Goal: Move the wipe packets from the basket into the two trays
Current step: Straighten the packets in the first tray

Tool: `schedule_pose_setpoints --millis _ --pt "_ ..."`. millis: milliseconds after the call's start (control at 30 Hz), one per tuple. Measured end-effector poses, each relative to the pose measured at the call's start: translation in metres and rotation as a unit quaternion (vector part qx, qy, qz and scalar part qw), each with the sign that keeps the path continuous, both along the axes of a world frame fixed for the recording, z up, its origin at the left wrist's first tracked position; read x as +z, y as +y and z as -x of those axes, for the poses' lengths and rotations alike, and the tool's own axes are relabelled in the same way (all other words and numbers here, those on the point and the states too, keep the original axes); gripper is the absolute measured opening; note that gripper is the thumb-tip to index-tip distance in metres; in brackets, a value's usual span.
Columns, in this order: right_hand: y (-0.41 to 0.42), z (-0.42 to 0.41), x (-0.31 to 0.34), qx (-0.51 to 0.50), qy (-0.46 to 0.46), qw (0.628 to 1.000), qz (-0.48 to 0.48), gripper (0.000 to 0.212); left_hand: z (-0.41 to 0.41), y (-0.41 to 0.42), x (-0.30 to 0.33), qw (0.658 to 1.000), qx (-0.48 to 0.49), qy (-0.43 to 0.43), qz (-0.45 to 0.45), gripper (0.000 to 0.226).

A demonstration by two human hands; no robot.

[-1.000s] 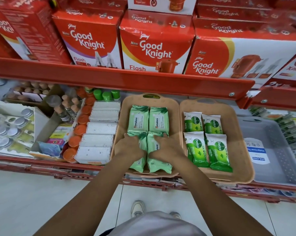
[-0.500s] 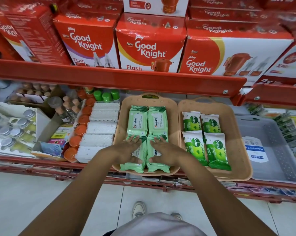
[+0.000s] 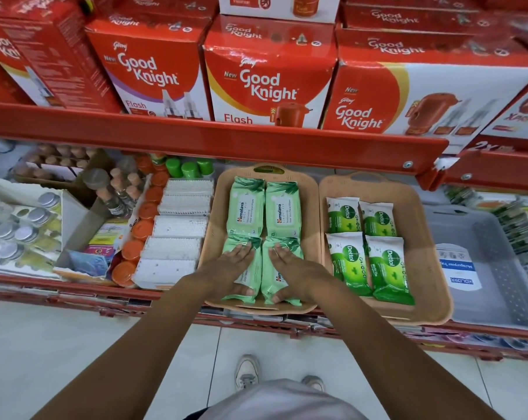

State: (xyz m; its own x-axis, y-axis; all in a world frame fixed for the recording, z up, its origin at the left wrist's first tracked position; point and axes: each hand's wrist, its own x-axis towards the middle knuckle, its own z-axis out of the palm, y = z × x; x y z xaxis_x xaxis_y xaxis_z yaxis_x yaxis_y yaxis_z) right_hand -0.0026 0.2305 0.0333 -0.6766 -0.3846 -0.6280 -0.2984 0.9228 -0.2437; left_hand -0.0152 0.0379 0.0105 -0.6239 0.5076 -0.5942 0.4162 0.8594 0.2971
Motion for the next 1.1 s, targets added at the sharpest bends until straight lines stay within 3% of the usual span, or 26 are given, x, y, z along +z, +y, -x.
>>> schedule_pose_setpoints --millis 300,667,767,933,1100 --pt "-0.003 0.001 -0.010 -0.009 0.036 0.999 0.016 0.105 -0.002 0.002 -0.012 0.997 -0.013 0.076 0.013 0.089" --pt "0.006 0.014 0.009 0.004 0.025 0.999 0.031 0.101 0.009 0.004 0.003 1.000 0.013 0.027 -0.003 0.098" --pt "0.006 0.031 0.015 -0.001 0.065 0.998 0.023 0.113 0.023 0.012 0.009 0.999 0.024 0.039 -0.006 0.110" --pt "-0.004 0.060 0.015 0.000 0.060 0.997 -0.057 0.142 0.058 0.031 0.014 0.996 0.026 0.044 0.076 0.128" --pt "-0.009 0.064 0.006 -0.020 0.041 0.996 -0.071 0.147 0.069 0.033 0.007 0.992 0.037 0.040 0.112 0.139"
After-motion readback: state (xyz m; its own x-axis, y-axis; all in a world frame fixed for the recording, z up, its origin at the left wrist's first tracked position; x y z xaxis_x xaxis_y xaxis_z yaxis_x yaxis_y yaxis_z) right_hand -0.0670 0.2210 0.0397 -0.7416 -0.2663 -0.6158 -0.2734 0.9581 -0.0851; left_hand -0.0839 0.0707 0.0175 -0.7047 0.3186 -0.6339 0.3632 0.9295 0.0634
